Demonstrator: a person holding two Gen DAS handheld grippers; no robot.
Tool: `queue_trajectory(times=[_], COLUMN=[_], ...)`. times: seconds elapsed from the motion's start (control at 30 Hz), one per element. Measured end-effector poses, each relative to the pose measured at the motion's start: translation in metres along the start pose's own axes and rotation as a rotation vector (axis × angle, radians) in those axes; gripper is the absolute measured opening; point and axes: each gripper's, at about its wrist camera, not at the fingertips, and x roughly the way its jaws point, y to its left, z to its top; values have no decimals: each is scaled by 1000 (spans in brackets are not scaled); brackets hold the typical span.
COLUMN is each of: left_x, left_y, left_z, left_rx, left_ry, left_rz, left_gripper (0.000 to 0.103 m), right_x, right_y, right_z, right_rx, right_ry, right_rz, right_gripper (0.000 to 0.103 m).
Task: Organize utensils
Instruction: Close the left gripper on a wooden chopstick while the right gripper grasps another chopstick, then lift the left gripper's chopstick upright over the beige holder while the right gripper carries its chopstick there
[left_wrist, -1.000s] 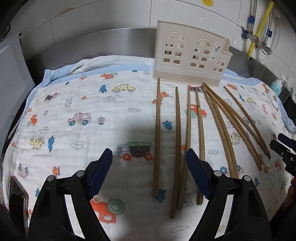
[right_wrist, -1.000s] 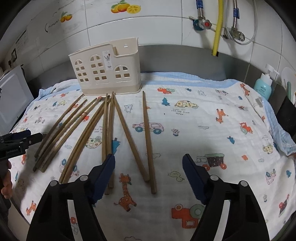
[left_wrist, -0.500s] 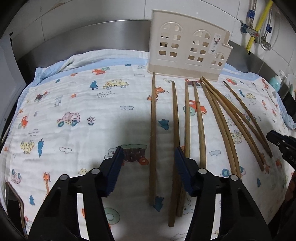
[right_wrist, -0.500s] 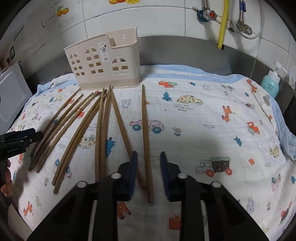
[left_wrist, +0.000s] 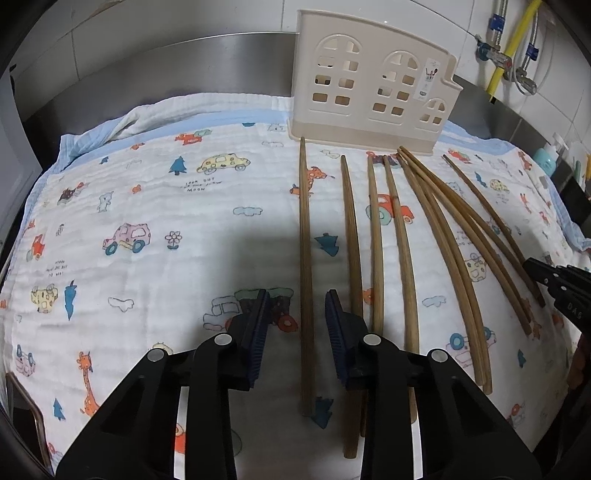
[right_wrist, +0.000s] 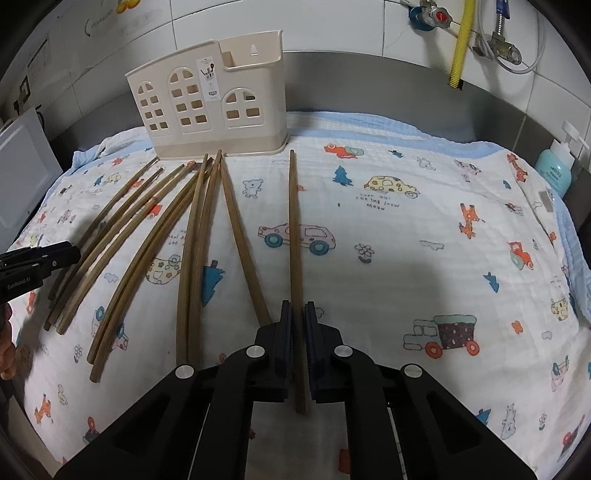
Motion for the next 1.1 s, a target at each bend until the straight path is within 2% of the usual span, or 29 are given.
queue_trajectory(times=[0.17,0.3,0.47,0.8,0.97,1.1], left_x=[1,0,-2,-1,-3,-12], left_y=[-2,-10,-11,-20,-10,-6], left_z=[0,-1,-3,-6,-3,-2], left_rx=[5,34,35,94,67,60], left_ry=[-2,-11,-14,-19,-1,-12], left_rz=[19,41,60,114,68,24], left_gripper=[28,15,7,6,7,5], right_x=[0,0,0,1,-3,-24], right_y=[0,2,1,3,4,9], right_z=[-2,-2,-3,-2,-1,1], right_rx=[4,-8,-7,-14,-8,-24], right_ry=[-4,-10,-14,-17,-21,-64], right_rz=[2,-8,-5,-16,-9,-14], right_gripper=[7,7,7,7,7,7])
